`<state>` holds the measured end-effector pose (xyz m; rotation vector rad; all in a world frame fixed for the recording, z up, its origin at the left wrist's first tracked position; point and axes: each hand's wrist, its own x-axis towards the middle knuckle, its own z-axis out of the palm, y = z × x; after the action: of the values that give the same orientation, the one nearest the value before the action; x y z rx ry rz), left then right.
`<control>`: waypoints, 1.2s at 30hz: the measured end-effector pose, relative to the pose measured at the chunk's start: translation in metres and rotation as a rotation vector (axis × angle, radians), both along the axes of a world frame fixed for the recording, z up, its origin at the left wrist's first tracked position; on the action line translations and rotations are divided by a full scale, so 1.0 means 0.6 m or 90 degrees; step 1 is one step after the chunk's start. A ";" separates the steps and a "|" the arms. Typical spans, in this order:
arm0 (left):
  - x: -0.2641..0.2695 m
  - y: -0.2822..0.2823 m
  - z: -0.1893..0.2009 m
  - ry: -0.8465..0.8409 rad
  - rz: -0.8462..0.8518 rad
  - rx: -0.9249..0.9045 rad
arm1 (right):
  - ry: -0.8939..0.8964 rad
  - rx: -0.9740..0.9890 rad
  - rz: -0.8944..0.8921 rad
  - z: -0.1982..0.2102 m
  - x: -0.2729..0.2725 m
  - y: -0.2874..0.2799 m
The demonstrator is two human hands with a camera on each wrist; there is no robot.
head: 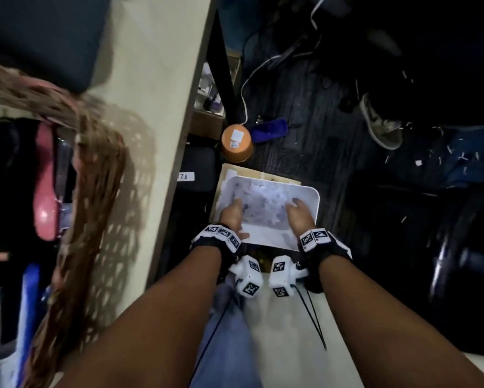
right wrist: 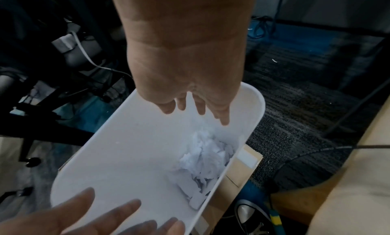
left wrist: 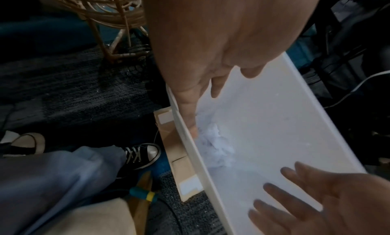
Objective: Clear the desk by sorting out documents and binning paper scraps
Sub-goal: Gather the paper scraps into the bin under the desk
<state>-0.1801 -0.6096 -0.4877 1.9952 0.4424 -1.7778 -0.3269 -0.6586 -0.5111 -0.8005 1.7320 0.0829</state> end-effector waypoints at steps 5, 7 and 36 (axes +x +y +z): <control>0.002 -0.012 0.093 -0.031 -0.034 -0.021 | -0.037 -0.022 0.044 0.067 0.018 0.000; 0.006 -0.019 0.156 -0.027 -0.058 -0.074 | -0.060 -0.046 0.095 0.125 0.033 -0.004; 0.411 0.890 0.548 -0.660 -0.146 -0.121 | -0.179 -0.476 1.323 0.608 0.528 0.567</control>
<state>0.0664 -0.0758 -0.1591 2.5264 -0.2871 -0.6318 -0.0100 -0.3185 -0.1462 -2.6443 -0.0398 0.6628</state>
